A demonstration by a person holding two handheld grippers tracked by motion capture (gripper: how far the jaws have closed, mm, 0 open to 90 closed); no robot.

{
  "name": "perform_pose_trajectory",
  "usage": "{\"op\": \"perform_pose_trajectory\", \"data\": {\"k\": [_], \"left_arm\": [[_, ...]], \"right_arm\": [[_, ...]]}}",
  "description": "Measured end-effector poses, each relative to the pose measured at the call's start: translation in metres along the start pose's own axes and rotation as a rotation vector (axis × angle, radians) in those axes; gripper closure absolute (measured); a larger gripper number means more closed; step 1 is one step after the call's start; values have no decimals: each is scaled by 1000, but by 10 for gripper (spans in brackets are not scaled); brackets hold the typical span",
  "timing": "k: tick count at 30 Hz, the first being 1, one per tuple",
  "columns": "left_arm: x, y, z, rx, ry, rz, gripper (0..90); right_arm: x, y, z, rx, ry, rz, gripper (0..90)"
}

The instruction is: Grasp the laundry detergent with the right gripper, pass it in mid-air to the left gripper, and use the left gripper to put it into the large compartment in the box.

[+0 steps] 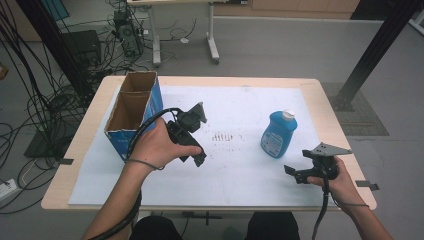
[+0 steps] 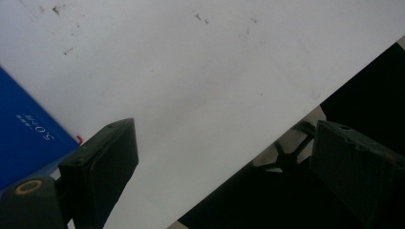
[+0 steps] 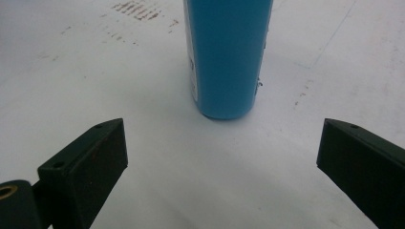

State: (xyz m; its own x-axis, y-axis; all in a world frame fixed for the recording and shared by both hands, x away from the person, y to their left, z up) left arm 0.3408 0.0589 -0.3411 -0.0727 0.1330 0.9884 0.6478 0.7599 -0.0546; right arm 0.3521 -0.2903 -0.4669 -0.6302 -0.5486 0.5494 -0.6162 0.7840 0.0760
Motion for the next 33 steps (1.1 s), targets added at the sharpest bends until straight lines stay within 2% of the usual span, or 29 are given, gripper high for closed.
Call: {"op": "perform_pose_trajectory", "data": {"k": [10, 17, 26, 33], "left_arm": [[-1, 0, 0, 4, 1, 1, 95], [-2, 0, 1, 8, 3, 5, 95], [-2, 1, 2, 10, 4, 6, 95], [-2, 2, 3, 13, 1, 7, 95]], "right_arm": [[-5, -2, 3, 10, -51, -2, 27], [-7, -2, 2, 4, -109, -18, 25], [-11, -3, -1, 30, -131, -7, 26], [-13, -2, -3, 31, -140, -7, 19]]}}
Point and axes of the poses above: each handheld gripper's, and its own axes: x roughly backward along the jaws, z roughly out of its underside, y roughly to its left, the point moved 7 cm from there along -x, roughly forward along the jaws, and after that the axes turned 1 degree about -z, right-handed, at the moved point
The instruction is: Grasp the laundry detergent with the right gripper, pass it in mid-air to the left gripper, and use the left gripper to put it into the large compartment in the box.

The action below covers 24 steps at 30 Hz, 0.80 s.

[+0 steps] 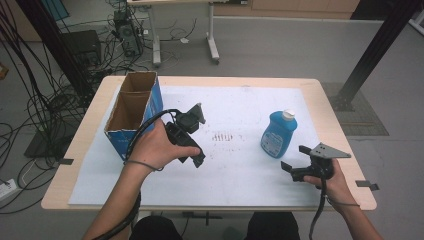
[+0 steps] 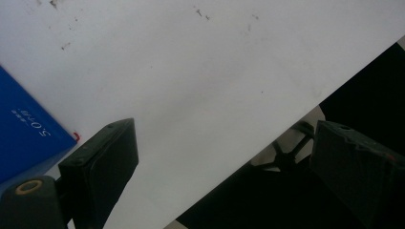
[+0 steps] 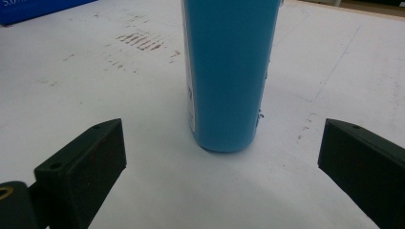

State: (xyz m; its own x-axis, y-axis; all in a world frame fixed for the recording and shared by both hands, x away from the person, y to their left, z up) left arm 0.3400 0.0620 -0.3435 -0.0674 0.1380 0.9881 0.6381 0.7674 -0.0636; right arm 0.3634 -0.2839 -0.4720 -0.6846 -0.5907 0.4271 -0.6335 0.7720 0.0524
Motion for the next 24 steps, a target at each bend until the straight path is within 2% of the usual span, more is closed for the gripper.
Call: {"op": "perform_pose_trajectory", "data": {"k": [10, 24], "left_arm": [[2, 1, -1, 2, -5, 0, 95], [0, 0, -3, -2, -8, 2, 97]], "right_arm": [[-6, 1, -3, 10, -11, 2, 17], [-25, -1, -10, 33, -18, 13, 22]]}}
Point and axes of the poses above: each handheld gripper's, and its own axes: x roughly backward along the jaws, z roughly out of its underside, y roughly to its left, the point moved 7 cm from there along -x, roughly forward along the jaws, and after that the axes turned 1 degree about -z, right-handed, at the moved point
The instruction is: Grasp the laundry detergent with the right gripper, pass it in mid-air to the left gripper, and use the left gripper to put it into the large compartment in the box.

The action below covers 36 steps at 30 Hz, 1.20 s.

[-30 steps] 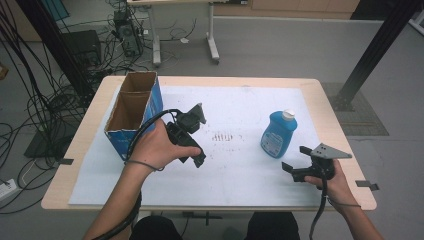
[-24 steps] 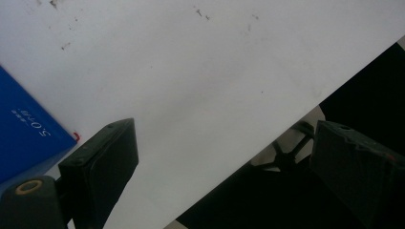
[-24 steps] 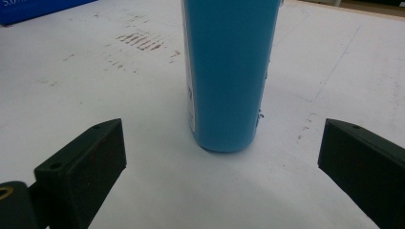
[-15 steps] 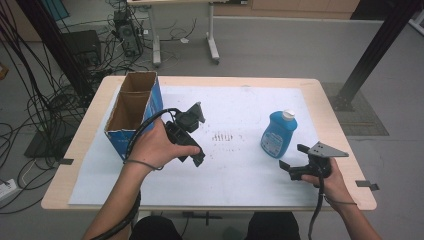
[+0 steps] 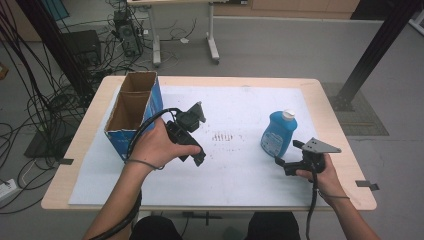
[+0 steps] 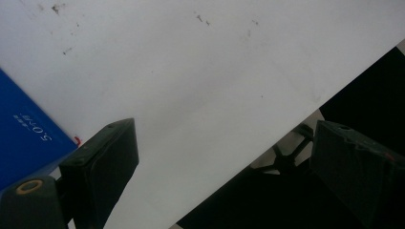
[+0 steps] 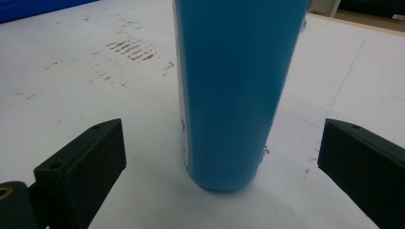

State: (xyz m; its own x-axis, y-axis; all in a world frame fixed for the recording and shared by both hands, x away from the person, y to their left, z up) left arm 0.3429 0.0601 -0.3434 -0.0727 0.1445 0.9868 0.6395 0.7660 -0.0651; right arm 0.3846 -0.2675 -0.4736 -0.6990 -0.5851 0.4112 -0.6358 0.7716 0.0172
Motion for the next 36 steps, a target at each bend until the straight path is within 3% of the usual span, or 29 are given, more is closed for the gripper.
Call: {"op": "perform_pose_trajectory", "data": {"k": [9, 14, 36], "left_arm": [[0, 1, 1, 4, 2, -4, 97], [1, 1, 2, 4, 4, -4, 97], [1, 0, 2, 5, 5, -4, 96]], "right_arm": [[-12, 2, -7, 7, -23, 4, 24], [-19, 1, -10, 11, -39, 29, 25], [-34, -2, -17, 17, -93, 56, 29]]}}
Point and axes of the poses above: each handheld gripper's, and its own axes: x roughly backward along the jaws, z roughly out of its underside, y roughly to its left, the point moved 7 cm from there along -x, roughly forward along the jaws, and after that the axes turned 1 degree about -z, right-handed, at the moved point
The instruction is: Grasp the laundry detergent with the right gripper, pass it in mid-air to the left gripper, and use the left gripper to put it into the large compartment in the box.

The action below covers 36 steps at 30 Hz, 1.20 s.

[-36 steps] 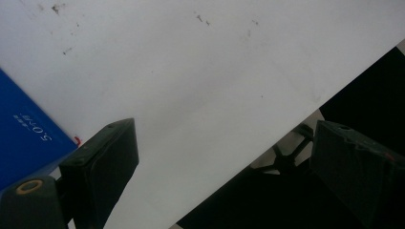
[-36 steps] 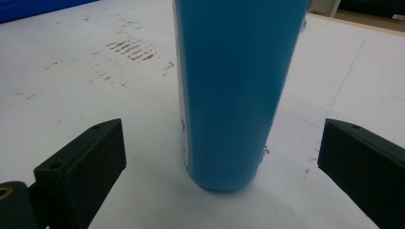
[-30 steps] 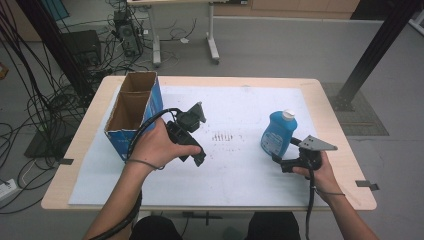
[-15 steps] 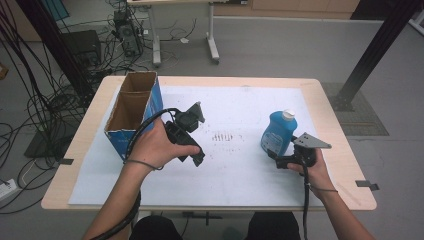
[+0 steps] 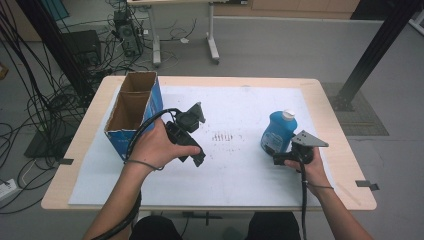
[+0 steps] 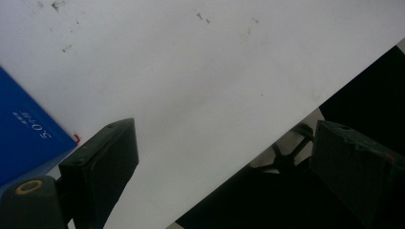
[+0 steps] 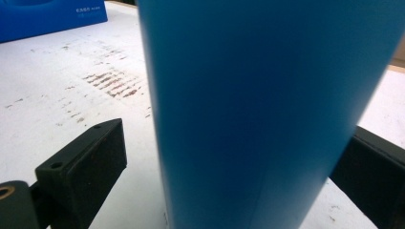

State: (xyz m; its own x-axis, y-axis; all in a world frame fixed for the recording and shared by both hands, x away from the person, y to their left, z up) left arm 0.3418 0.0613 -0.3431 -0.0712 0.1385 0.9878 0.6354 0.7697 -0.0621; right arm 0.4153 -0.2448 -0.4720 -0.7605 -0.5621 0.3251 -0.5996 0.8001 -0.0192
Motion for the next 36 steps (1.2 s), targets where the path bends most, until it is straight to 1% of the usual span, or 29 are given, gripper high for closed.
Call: {"op": "perform_pose_trajectory", "data": {"k": [9, 20, 36], "left_arm": [[1, 1, -1, 2, -3, 0, 96], [-1, 0, -1, 2, -1, 3, 96], [1, 0, -1, 3, -6, -1, 92]], "right_arm": [[-2, -1, -3, 2, -9, 0, 29], [-1, -1, -2, -12, -10, -2, 27], [-1, -1, -3, -19, -16, -2, 28]]}}
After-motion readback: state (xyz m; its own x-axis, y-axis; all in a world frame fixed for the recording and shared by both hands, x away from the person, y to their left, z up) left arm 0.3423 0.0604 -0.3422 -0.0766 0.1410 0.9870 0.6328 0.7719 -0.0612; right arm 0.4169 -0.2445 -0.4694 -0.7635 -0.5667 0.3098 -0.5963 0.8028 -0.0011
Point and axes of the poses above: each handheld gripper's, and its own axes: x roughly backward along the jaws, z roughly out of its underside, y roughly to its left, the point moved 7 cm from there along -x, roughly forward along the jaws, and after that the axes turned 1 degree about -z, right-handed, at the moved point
